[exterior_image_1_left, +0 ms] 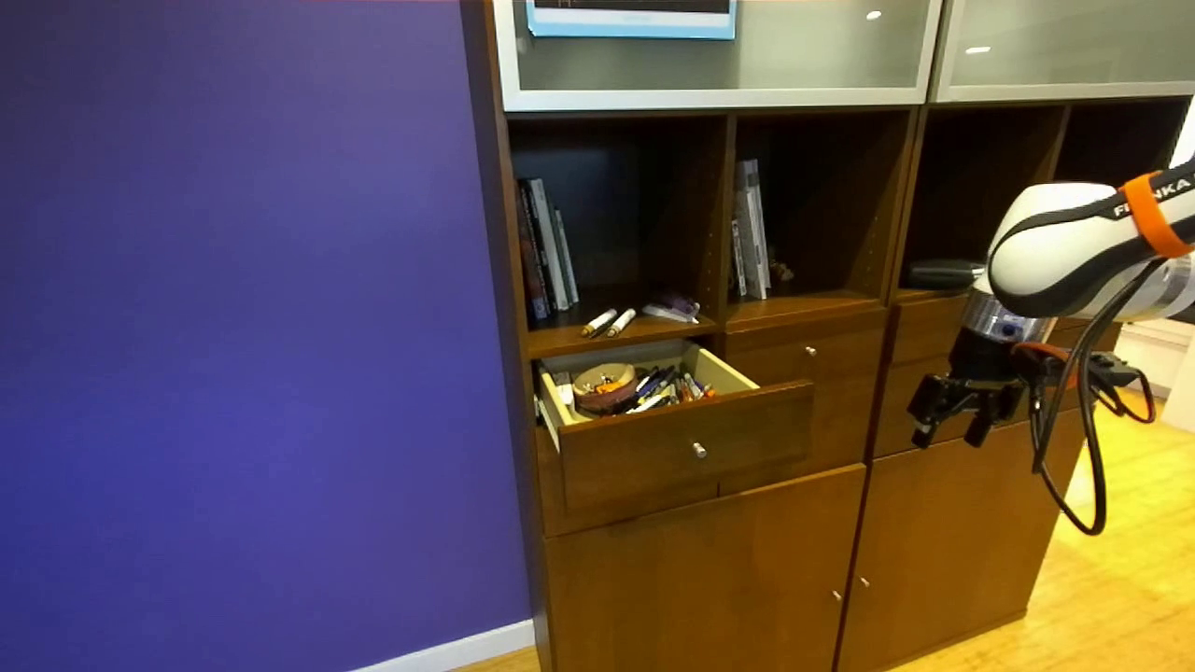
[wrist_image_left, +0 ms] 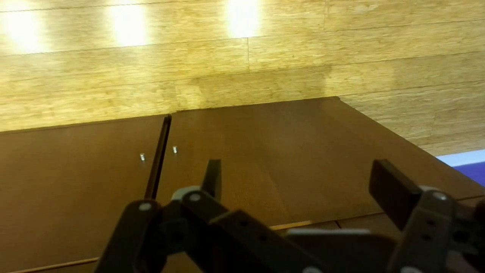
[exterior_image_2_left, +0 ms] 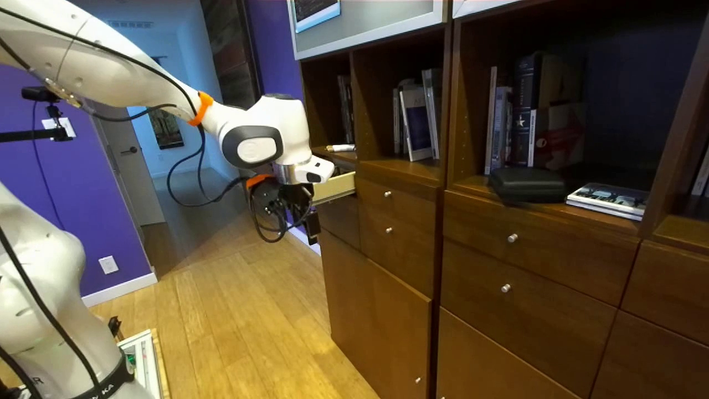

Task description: Close the bottom drawer

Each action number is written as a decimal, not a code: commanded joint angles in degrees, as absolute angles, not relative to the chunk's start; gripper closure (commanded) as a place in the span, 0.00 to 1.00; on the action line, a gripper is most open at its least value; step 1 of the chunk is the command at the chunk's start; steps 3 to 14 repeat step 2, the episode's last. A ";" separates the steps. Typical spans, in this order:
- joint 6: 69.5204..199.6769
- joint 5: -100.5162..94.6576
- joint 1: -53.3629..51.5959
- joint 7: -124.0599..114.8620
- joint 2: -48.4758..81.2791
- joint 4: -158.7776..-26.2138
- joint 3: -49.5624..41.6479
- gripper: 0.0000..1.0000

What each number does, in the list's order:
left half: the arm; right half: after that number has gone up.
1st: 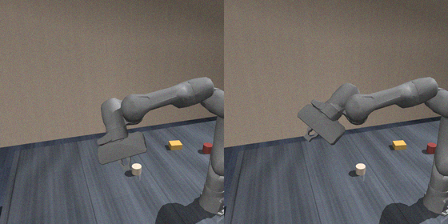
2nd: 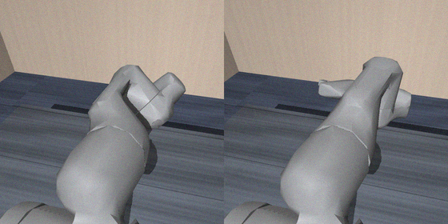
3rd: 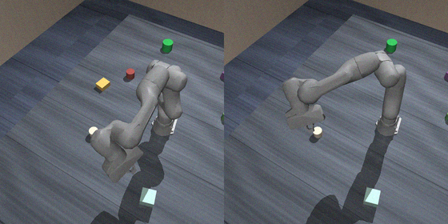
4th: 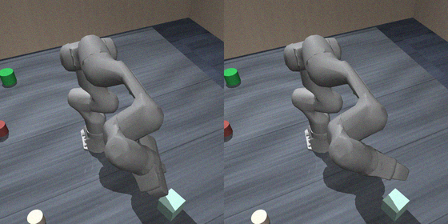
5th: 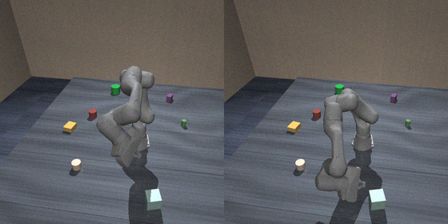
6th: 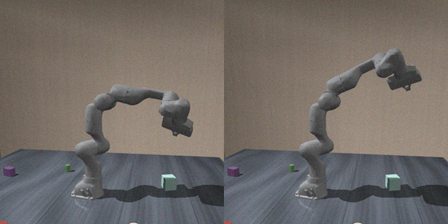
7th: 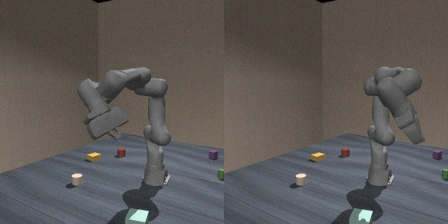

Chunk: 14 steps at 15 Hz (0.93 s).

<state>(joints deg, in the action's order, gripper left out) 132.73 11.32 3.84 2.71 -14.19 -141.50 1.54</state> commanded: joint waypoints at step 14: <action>132.48 10.42 2.66 2.28 -15.01 -141.98 0.16 0.00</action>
